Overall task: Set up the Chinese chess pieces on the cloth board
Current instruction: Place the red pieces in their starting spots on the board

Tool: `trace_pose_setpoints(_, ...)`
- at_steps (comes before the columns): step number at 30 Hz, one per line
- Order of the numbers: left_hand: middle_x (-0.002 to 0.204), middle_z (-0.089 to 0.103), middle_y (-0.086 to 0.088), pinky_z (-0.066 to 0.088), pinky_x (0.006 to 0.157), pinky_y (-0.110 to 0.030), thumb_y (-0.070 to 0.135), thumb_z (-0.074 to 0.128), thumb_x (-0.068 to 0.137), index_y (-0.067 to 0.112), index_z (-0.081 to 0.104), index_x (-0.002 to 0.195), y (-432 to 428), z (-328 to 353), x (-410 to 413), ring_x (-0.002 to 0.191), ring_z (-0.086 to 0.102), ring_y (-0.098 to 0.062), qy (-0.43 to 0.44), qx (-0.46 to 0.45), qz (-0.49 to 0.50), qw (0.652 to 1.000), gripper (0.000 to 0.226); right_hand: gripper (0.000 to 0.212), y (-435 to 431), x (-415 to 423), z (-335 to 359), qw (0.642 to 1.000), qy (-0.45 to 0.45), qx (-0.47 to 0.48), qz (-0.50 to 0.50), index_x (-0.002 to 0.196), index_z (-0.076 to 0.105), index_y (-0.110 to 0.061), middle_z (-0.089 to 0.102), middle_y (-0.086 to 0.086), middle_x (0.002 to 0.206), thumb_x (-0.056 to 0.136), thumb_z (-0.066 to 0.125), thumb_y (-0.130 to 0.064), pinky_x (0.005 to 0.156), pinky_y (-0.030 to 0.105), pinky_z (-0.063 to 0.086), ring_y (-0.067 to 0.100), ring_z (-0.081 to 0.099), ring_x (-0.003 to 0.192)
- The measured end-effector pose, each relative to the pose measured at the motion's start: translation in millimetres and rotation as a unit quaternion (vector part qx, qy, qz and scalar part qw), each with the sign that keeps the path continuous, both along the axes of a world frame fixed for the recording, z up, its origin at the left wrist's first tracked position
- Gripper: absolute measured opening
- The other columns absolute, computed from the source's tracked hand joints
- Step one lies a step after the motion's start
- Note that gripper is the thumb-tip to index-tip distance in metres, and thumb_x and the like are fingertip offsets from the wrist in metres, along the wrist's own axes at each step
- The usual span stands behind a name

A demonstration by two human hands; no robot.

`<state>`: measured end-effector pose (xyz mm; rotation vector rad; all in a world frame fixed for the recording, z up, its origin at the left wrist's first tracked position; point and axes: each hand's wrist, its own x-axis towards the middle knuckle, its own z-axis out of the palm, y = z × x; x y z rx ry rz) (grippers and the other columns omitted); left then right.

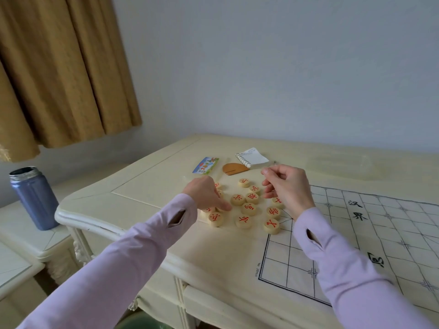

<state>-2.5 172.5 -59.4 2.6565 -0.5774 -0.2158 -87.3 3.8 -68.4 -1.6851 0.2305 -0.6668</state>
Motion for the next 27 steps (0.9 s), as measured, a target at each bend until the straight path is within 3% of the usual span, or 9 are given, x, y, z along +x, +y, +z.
trace_pose_setpoints(7, 0.078, 0.06, 0.004, 0.041, 0.052, -0.02, 0.031, 0.083, 0.065, 0.019, 0.064, 0.082, -6, 4, -6, 0.066, 0.053, -0.011, 0.003, -0.022, -0.031, 0.999, 0.028, 0.015, -5, -3, 3, 1.0, 0.0, 0.01, -0.003, 0.075, 0.067, -0.011, 0.06, 0.006, 0.062, 0.088, 0.061, -0.012, 0.046, 0.021, 0.052, 0.005, 0.054, 0.039)
trace_pose_setpoints(12, 0.078, 0.064, 0.001, 0.039, 0.05, -0.02, 0.03, 0.08, 0.071, 0.015, 0.068, 0.085, -23, 21, -9, 0.061, 0.051, -0.01, -0.019, -0.228, -0.016, 0.973, 0.024, 0.015, -12, -3, 7, 1.0, 0.008, 0.024, 0.003, 0.087, 0.069, -0.003, 0.063, 0.005, 0.066, 0.089, 0.061, -0.016, 0.05, 0.023, 0.052, 0.01, 0.057, 0.049)
trace_pose_setpoints(16, 0.079, 0.066, 0.0, 0.041, 0.048, -0.01, 0.024, 0.076, 0.078, 0.011, 0.068, 0.094, -50, 27, -20, 0.06, 0.053, -0.007, 0.028, -0.306, -0.047, 0.95, 0.022, 0.02, -22, -6, 12, 0.996, 0.013, 0.071, 0.055, 0.092, 0.071, 0.0, 0.067, 0.008, 0.077, 0.087, 0.066, -0.018, 0.057, 0.021, 0.055, 0.012, 0.062, 0.06)
trace_pose_setpoints(22, 0.073, 0.062, 0.008, 0.032, 0.036, -0.008, 0.025, 0.071, 0.082, 0.015, 0.068, 0.096, -85, 31, -25, 0.06, 0.055, -0.005, 0.028, -0.336, -0.059, 0.94, 0.018, 0.022, -51, -12, 13, 0.994, 0.011, 0.105, 0.032, 0.101, 0.068, 0.003, 0.069, 0.012, 0.082, 0.08, 0.07, -0.002, 0.063, 0.017, 0.056, 0.014, 0.064, 0.065)
trace_pose_setpoints(25, 0.075, 0.061, 0.006, 0.03, 0.034, -0.005, 0.018, 0.066, 0.086, 0.01, 0.068, 0.101, -96, 32, -21, 0.063, 0.057, -0.005, 0.021, -0.346, -0.048, 0.937, 0.017, 0.013, -59, -8, 6, 0.993, 0.025, 0.115, -0.025, 0.091, 0.069, -0.001, 0.067, 0.01, 0.077, 0.079, 0.072, -0.005, 0.062, 0.015, 0.056, 0.017, 0.063, 0.063)
trace_pose_setpoints(27, 0.076, 0.06, 0.007, 0.032, 0.037, -0.008, 0.016, 0.064, 0.087, 0.012, 0.067, 0.1, -98, 31, -18, 0.065, 0.058, -0.007, 0.006, -0.339, -0.038, 0.94, 0.014, 0.01, -63, -4, -1, 0.991, 0.065, 0.1, -0.063, 0.081, 0.069, -0.005, 0.068, 0.009, 0.074, 0.076, 0.076, -0.011, 0.072, 0.023, 0.057, 0.018, 0.064, 0.061)
